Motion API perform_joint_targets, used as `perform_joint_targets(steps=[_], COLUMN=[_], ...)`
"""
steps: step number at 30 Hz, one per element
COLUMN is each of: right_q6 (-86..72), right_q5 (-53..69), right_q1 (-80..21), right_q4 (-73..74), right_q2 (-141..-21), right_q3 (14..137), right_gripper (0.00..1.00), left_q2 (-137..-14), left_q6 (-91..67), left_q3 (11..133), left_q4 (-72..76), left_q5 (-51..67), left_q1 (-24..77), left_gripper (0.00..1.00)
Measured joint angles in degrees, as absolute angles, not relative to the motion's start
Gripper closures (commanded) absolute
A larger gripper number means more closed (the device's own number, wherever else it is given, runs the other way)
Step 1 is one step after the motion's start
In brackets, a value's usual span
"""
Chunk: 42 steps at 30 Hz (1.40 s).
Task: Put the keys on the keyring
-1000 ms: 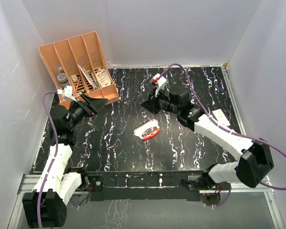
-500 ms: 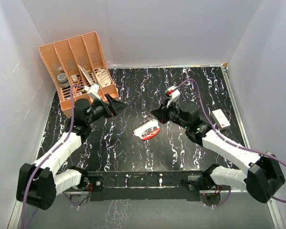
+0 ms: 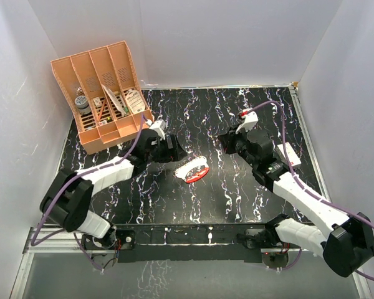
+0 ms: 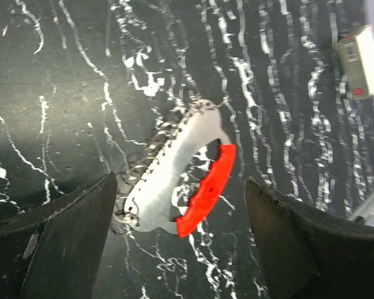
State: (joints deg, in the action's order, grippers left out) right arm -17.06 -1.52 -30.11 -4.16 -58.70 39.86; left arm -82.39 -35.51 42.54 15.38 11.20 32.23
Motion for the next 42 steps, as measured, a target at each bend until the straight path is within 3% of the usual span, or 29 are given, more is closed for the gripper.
perform_joint_targets(steps=[9,23,28,31,42], right_q6=[-17.37,-17.56,-17.54,-17.54,-17.50], right_q5=[2.26,6.68,7.51,7.60,8.43], right_q1=[-24.47,-23.51,-23.46,-23.44,-23.11], right_q4=[-2.11,-1.50,-1.48,-1.52,-1.54], right_q2=[-59.77,-59.83,-59.83,-59.83,-59.90], right_q3=[39.44,36.47,35.57,35.20,35.05], right_gripper=[1.00,1.00,1.00,1.00,1.00], left_q2=[-93.25,-99.61,-100.18,-100.68,-102.04], left_q6=[-33.21,-29.26,-27.68,-27.46,-27.16], left_q3=[47.05,50.92,50.92,50.92,50.78], left_q4=[14.31,16.16,16.69,17.15,17.78], left_q5=[4.84,1.78,0.38,0.23,0.27], left_q1=[34.54,37.45,38.13,38.28,38.48], left_gripper=[0.21,0.31,0.42,0.54,0.72])
